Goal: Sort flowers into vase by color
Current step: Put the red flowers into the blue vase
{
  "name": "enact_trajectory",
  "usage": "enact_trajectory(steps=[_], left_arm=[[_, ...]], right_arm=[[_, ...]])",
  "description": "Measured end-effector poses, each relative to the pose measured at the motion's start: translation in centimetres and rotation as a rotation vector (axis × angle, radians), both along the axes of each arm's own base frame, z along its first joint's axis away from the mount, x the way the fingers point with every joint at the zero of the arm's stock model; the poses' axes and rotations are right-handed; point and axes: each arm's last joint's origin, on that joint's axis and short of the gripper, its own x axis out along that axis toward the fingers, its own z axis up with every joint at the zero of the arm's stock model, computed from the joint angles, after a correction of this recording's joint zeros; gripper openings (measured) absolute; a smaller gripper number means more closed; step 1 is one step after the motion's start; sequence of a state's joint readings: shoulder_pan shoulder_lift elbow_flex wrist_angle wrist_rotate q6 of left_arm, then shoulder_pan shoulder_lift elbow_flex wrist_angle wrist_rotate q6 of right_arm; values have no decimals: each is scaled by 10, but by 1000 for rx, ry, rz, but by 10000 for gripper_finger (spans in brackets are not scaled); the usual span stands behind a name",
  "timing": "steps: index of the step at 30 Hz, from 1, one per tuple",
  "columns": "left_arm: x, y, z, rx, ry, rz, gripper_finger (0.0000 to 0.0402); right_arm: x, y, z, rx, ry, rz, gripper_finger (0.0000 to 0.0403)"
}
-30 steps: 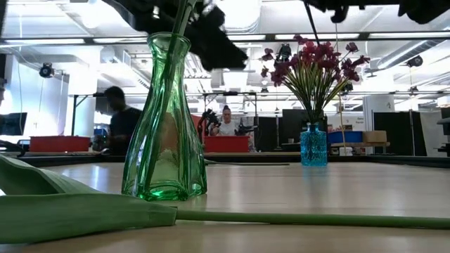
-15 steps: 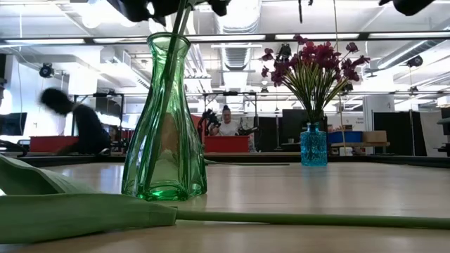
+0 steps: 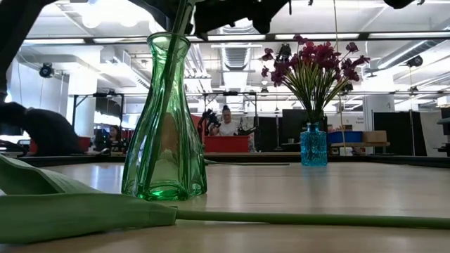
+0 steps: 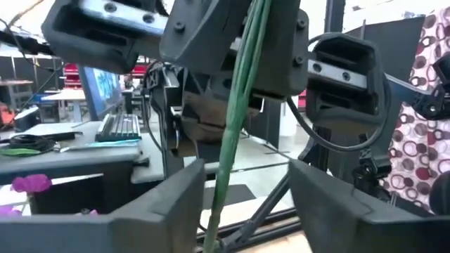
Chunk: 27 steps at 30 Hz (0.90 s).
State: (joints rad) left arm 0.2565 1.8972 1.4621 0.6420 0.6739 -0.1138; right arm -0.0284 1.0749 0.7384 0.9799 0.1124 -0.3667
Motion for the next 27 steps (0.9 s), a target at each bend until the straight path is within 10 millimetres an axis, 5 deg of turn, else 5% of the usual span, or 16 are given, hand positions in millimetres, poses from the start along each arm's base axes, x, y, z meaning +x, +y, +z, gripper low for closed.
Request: enact_trajectory(steps=[8,18,27], left_arm=[[0,7,-1,-2,5,24,18],[-1,12,-5,-13,49,36,2],[-2,17,-8,3,69,52,1]], right_arm=[[-1,0,1,-10,-5,-11,9],[-2,-3,-2,49,47,-98,22],[-20,-3,-1,145,182,-82,127]])
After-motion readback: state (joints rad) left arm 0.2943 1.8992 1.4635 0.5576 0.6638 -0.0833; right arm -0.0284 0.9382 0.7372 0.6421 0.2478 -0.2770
